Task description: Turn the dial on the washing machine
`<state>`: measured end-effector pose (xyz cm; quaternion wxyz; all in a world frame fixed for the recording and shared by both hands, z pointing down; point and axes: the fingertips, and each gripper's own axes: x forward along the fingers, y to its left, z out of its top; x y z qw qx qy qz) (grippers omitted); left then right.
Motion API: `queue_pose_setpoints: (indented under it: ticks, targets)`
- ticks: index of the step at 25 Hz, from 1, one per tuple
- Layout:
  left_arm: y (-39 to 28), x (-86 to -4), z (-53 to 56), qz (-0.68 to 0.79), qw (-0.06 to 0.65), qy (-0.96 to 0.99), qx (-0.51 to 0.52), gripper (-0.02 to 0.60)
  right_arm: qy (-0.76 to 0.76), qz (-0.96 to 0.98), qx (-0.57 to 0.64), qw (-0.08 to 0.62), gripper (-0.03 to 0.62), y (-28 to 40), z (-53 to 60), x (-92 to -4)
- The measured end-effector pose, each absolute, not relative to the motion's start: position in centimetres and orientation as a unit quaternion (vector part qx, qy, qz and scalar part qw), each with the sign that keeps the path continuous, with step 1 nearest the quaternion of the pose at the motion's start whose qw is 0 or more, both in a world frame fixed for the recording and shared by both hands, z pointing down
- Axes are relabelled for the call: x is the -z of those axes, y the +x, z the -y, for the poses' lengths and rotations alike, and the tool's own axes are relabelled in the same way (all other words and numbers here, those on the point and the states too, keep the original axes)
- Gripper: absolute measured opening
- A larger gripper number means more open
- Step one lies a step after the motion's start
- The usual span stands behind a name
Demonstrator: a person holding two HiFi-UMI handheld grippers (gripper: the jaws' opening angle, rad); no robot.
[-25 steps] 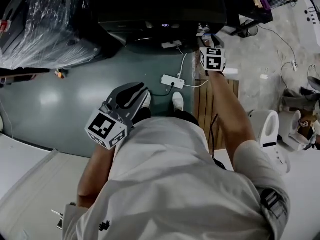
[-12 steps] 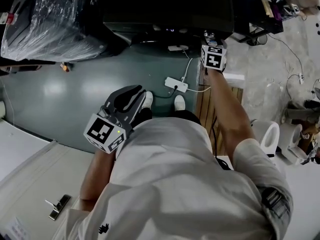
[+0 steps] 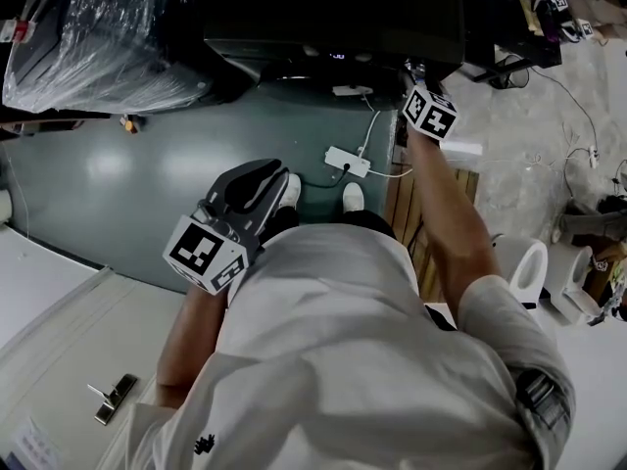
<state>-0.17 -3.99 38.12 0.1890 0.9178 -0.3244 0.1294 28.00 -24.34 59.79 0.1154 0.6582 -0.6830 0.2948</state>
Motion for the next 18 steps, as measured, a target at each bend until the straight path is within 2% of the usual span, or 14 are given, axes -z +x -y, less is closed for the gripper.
queue_pose_setpoints:
  ticks: [3,6,10,14,18]
  targets:
    - [-0.1,-38.3,4.1,0.321,0.191,0.919,-0.13,0.086,0.652,0.68,-0.329,0.065,0.25,28.1,24.3,-59.9]
    - [0.2,-38.2,4.3,0.314,0.189,0.921,-0.132,0.086,0.65,0.69,-0.312,0.069,0.25,28.2,24.3,-59.4]
    - [0.4,-38.3,4.4,0.308,0.186,0.923,-0.134,0.086,0.651,0.705,-0.25,0.127,0.252,28.3,23.6,-58.6]
    - [0.7,-38.3,4.3,0.304,0.186,0.925,-0.133,0.086,0.639,0.716,-0.154,0.236,0.273,27.7,23.2,-58.5]
    - [0.9,-38.5,3.9,0.3,0.187,0.925,-0.136,0.086,0.631,0.711,-0.115,0.29,0.273,26.9,23.5,-60.1]
